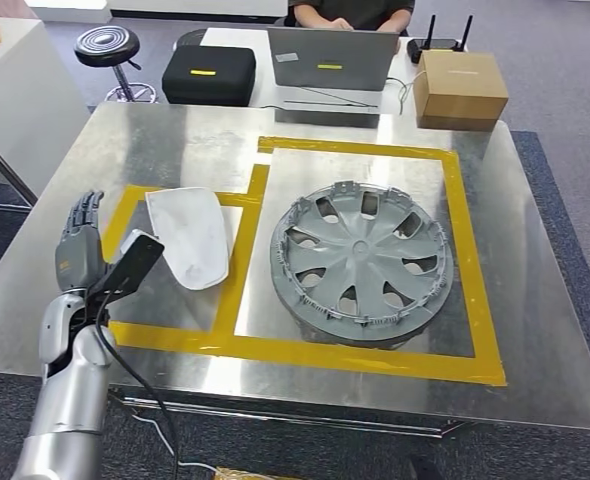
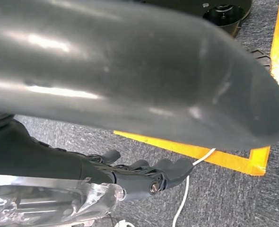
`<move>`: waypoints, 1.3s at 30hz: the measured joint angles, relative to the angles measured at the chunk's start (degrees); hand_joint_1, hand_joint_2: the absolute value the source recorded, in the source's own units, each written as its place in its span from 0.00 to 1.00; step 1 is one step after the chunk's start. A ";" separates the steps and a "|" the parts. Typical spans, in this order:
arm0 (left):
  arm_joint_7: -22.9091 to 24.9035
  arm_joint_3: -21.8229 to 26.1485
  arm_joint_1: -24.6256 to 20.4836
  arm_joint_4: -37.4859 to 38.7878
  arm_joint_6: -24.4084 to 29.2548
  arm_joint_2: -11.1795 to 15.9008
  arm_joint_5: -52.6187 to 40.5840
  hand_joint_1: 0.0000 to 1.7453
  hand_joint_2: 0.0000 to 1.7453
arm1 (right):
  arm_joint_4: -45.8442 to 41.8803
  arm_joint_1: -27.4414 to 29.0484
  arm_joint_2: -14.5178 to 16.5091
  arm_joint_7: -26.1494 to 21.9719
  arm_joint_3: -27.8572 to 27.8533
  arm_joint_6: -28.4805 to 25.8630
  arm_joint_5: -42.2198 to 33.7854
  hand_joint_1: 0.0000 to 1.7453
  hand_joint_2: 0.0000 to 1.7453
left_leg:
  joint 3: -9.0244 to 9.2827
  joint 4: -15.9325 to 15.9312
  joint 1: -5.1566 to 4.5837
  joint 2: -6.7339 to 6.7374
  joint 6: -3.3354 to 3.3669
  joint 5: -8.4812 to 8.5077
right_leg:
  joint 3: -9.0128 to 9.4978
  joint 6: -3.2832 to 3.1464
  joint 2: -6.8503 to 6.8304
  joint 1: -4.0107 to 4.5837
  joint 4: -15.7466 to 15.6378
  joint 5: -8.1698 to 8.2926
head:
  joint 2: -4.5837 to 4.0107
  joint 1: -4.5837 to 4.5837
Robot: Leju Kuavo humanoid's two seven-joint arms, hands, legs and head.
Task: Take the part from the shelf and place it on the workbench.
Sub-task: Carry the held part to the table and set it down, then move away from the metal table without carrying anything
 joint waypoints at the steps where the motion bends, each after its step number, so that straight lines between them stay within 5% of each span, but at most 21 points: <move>1: -0.50 -0.18 0.93 -1.65 -0.19 0.10 1.10 0.00 0.00 | 0.00 0.07 0.01 -0.05 -0.01 0.00 -0.02 0.00 0.00 | 0.00 0.00 -0.01 0.00 0.01 -0.01 | 0.00 0.00 0.00 -0.02 0.00 0.00 | 0.00 -0.01; 8: -3.16 -1.14 6.66 -10.22 -0.85 0.45 6.53 0.00 0.00 | 0.00 0.64 0.02 -0.34 -0.18 -0.10 -0.22 0.00 0.00 | -0.03 0.11 -0.41 0.00 0.44 -0.18 | 0.08 0.35 0.00 -0.41 -0.03 0.01 | 0.01 -0.01; 13: -4.09 -1.82 9.52 -14.12 -0.59 0.40 8.64 0.00 0.00 | 0.00 0.95 0.01 -0.46 -0.24 -0.23 -0.41 0.00 0.00 | 0.08 -0.28 -0.30 0.12 1.35 0.78 | -0.08 1.43 -0.03 -0.62 -0.10 0.02 | 0.00 0.01; 15: -4.18 -1.90 10.46 -15.38 -0.40 0.28 9.05 0.00 0.00 | 0.00 1.08 0.00 -0.51 -0.33 -0.26 -0.52 0.00 0.00 | 0.07 -0.71 0.17 0.30 1.59 1.28 | -1.67 1.90 -0.15 -0.64 3.55 -2.73 | 0.00 0.16; 17: -4.22 -1.88 11.51 -16.24 -0.28 0.22 9.27 0.00 0.00 | 0.00 1.24 0.00 -0.55 -0.46 -0.27 -0.58 0.00 0.00 | -0.02 -0.71 0.29 0.47 1.63 1.35 | -4.69 2.42 -0.22 -0.92 11.40 -6.76 | 0.00 0.26; 19: -4.27 -1.86 12.40 -16.78 -0.25 0.21 9.40 0.00 0.00 | 0.00 1.43 0.00 -0.56 -0.57 -0.30 -0.60 0.00 0.00 | -0.07 -0.60 0.43 0.58 1.56 1.35 | -6.19 2.87 -0.27 -1.22 16.11 -8.02 | 0.00 0.25; 20: -4.30 -1.82 12.73 -17.01 -0.21 0.21 9.51 0.00 0.00 | 0.00 1.49 0.00 -0.55 -0.61 -0.31 -0.61 0.00 0.00 | -0.09 -0.49 0.58 0.58 1.42 1.33 | -5.32 3.07 -0.30 -1.37 15.09 -7.00 | 0.00 0.24; 22: -4.38 -1.69 13.21 -17.58 -0.08 0.20 9.85 0.00 0.00 | 0.01 1.46 0.02 -0.56 -0.74 -0.33 -0.61 0.00 0.00 | -0.15 -0.09 0.93 0.52 0.82 1.13 | -0.85 3.59 -0.40 -1.69 7.69 -3.95 | 0.00 0.29; 24: -4.48 -1.41 13.59 -18.19 0.08 0.21 10.26 0.00 0.00 | 0.03 1.31 0.13 -0.65 -0.92 -0.34 -0.65 0.00 0.00 | -0.45 0.35 0.97 0.41 -0.10 0.98 | 2.67 3.38 -0.26 -1.71 1.79 -2.60 | 0.00 0.50; 28: -4.79 0.14 14.35 -19.01 0.71 0.19 10.87 0.00 0.00 | 0.04 1.25 0.17 -0.83 -1.30 -0.40 -0.75 0.00 0.00 | -1.16 0.87 1.00 0.31 -1.64 0.90 | 2.41 1.04 -0.05 -1.47 0.85 -2.50 | 0.00 0.47; 31: -5.00 1.33 14.73 -19.41 1.02 0.19 11.19 0.00 0.00 | 0.04 1.21 0.17 -0.94 -1.54 -0.45 -0.76 0.00 0.00 | -4.04 7.10 1.13 0.33 -2.23 -4.15 | 1.27 -0.37 -0.17 -1.43 0.65 -1.62 | 0.00 0.08; 33: -5.05 2.04 15.00 -19.52 1.34 0.20 11.40 0.00 0.00 | 0.04 1.20 0.17 -1.02 -1.60 -0.67 -0.80 0.00 0.00 | -6.94 14.36 1.13 0.33 -2.28 -7.91 | 0.17 -0.74 -0.28 -1.24 0.65 -0.88 | 0.00 -0.09; 34: -5.14 2.65 15.19 -19.57 1.62 0.19 11.61 0.00 0.00 | 0.04 1.21 0.17 -1.06 -1.62 -0.84 -0.83 0.00 0.00 | -7.51 16.33 1.13 0.33 -2.24 -8.38 | -0.42 -0.81 -0.31 -1.15 0.66 -0.43 | 0.00 -0.10; 36: -5.62 4.58 15.42 -19.79 2.24 0.13 12.30 0.00 0.00 | 0.04 1.21 0.21 -1.09 -1.69 -1.13 -0.89 0.00 0.00 | -5.63 14.31 1.12 0.33 -2.02 -6.16 | -1.56 -0.78 -0.26 -1.04 0.67 0.55 | 0.00 -0.11; 39: -6.70 9.49 15.24 -20.09 3.01 -0.38 13.38 0.00 0.00 | 0.04 1.24 0.40 -1.09 -1.95 -1.37 -0.93 0.00 0.00 | 1.14 3.51 1.02 0.31 -1.55 -2.64 | -2.89 -0.08 -0.06 -0.86 0.75 2.06 | 0.01 -0.15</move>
